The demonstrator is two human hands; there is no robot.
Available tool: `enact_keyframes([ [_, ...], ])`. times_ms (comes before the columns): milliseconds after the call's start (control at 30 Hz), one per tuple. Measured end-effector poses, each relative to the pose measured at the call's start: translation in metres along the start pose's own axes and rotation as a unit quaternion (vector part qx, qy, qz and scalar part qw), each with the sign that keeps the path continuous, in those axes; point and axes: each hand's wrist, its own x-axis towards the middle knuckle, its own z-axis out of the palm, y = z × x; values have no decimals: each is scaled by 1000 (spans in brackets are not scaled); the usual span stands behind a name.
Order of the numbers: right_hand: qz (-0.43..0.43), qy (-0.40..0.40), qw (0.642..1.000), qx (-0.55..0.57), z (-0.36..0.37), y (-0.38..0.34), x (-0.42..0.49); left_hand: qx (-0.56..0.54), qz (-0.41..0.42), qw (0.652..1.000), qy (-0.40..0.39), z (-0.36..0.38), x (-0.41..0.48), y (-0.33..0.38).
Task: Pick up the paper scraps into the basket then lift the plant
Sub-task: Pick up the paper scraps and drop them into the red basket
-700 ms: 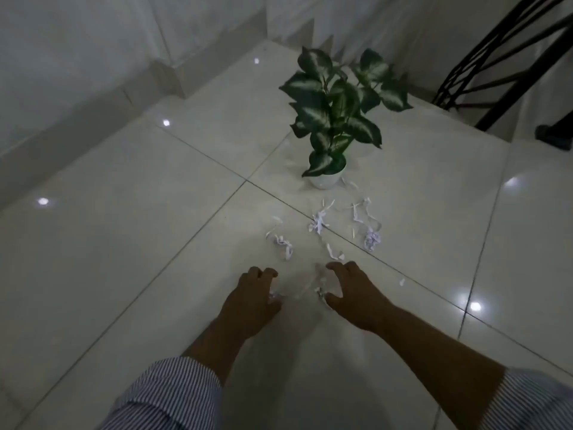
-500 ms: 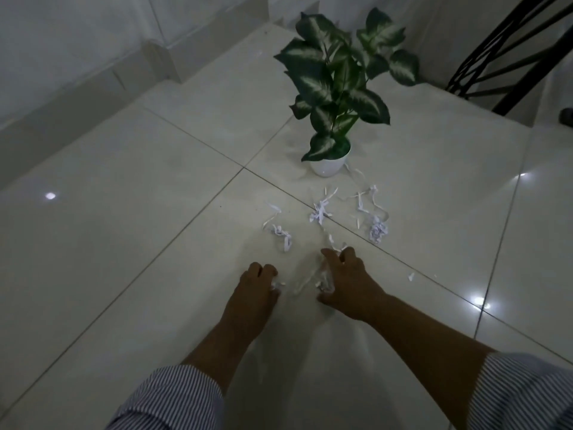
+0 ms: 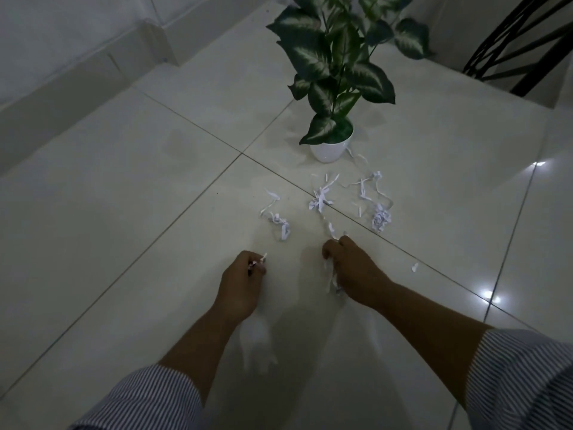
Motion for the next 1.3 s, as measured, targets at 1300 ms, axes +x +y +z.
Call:
enact_keyframes([
  [1300, -104, -59, 948, -295, -4, 14, -45, 85, -10, 996, -6, -13, -53, -3],
])
